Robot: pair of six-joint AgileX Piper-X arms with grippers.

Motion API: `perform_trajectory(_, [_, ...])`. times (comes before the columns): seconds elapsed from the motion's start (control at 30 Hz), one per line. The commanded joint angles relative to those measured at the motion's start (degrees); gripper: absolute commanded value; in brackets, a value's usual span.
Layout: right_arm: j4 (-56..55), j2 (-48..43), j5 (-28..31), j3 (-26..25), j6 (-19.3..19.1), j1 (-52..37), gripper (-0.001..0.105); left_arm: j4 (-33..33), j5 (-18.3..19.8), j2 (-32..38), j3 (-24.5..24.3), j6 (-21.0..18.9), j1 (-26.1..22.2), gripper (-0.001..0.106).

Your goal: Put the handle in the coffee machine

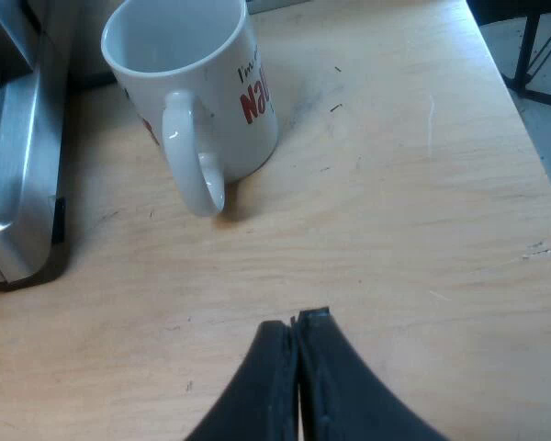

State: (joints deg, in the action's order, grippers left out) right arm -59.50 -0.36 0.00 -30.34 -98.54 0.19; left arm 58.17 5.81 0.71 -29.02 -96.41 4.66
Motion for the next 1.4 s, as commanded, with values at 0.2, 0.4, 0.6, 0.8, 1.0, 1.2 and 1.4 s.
perform_trajectory(0.2, [0.1, -2.6, 0.0, -0.2, -0.2, -0.2, 0.0, -0.6, 0.1, 7.9, 0.0, 1.1, 0.0, 0.0])
perform_trajectory(0.4, [0.1, -2.6, 0.0, -0.2, -0.2, -0.2, 0.0, -1.0, 0.9, 7.6, 0.0, 1.5, 0.0, 0.025])
perform_trajectory(0.6, [0.1, -2.6, 0.0, -0.2, -0.6, -0.2, 0.0, -1.5, 0.9, 7.3, 0.5, 1.5, 0.0, 0.055])
perform_trajectory(0.8, [0.1, -2.6, 0.0, -0.2, -0.7, -0.2, 0.004, -1.6, 0.9, 7.3, 0.5, 1.5, 0.0, 0.055])
perform_trajectory(1.0, [0.1, -2.6, 0.0, -0.2, -0.7, -0.2, 0.037, -1.6, 0.9, 7.3, 0.5, 1.5, 0.0, 0.055])
perform_trajectory(1.2, [0.1, -2.6, 0.0, -0.2, -0.1, -0.2, 0.036, -1.6, 0.9, 7.3, 0.5, 1.5, 0.0, 0.055])
perform_trajectory(1.4, [0.1, -2.6, -0.6, -0.2, 3.9, -0.2, 0.036, -1.6, 0.9, 7.3, 0.5, 1.9, 0.0, 0.055])
